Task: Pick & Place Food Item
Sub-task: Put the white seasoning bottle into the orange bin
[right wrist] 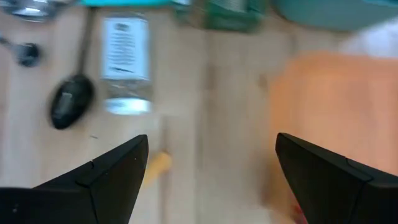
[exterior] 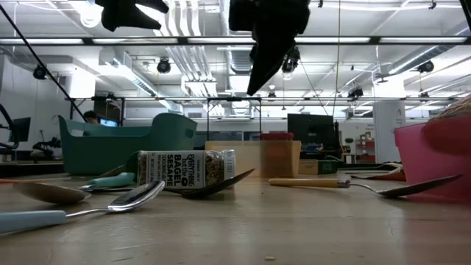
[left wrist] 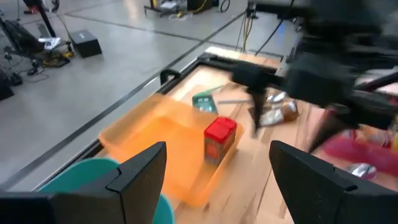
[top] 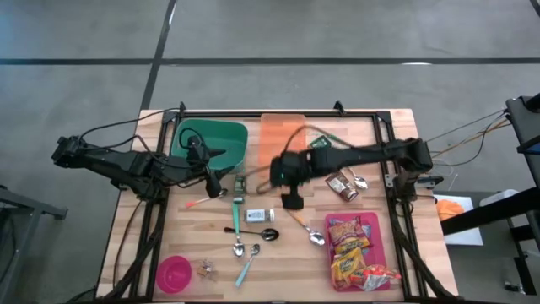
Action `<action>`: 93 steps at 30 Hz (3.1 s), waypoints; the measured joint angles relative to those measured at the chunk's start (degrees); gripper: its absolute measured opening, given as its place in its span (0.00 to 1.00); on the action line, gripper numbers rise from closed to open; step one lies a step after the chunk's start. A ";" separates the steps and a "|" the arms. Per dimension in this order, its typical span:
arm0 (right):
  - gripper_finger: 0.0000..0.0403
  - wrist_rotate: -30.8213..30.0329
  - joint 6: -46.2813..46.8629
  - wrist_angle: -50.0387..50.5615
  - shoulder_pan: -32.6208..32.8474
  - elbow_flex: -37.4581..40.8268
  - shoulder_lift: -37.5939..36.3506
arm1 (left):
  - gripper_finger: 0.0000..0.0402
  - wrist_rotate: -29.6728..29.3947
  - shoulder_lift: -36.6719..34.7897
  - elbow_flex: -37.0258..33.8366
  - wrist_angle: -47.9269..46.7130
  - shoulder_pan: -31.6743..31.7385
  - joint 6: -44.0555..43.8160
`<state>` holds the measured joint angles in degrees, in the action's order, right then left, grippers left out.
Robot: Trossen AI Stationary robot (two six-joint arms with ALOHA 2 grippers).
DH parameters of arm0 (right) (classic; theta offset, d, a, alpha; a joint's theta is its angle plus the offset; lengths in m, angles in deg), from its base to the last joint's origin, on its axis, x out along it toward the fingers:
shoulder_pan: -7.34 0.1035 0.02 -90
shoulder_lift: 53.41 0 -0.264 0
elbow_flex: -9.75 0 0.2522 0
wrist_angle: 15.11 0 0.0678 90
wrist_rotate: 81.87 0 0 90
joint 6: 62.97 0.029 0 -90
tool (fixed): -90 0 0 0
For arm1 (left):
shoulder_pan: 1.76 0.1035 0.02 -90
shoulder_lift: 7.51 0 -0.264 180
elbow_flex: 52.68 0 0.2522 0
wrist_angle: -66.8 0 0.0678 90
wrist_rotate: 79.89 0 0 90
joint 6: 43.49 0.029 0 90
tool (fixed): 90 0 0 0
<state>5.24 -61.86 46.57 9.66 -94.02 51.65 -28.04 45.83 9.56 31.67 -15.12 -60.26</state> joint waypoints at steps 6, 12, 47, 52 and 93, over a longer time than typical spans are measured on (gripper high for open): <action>0.87 -0.07 0.38 -14.51 5.77 7.41 0.00 | 0.71 0.01 0.00 -0.03 -1.33 0.00 -0.27; 0.87 -0.21 3.96 -30.04 7.77 15.87 0.00 | 0.71 0.00 0.00 -0.03 -1.26 0.00 -1.14; 0.82 -3.13 5.36 -43.70 9.73 20.66 10.21 | 0.71 0.00 0.09 -0.03 -1.02 -0.02 -1.76; 0.66 -3.15 5.35 -43.87 9.73 20.69 10.21 | 0.71 0.02 0.15 -0.03 -1.02 -0.04 -1.78; 0.44 -3.13 4.07 -44.11 9.84 21.92 10.17 | 0.71 0.66 1.90 -0.08 -0.78 0.00 -1.71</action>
<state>2.11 -57.80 2.46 19.50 -72.10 61.82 -27.38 47.73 9.48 30.88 -15.12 -61.97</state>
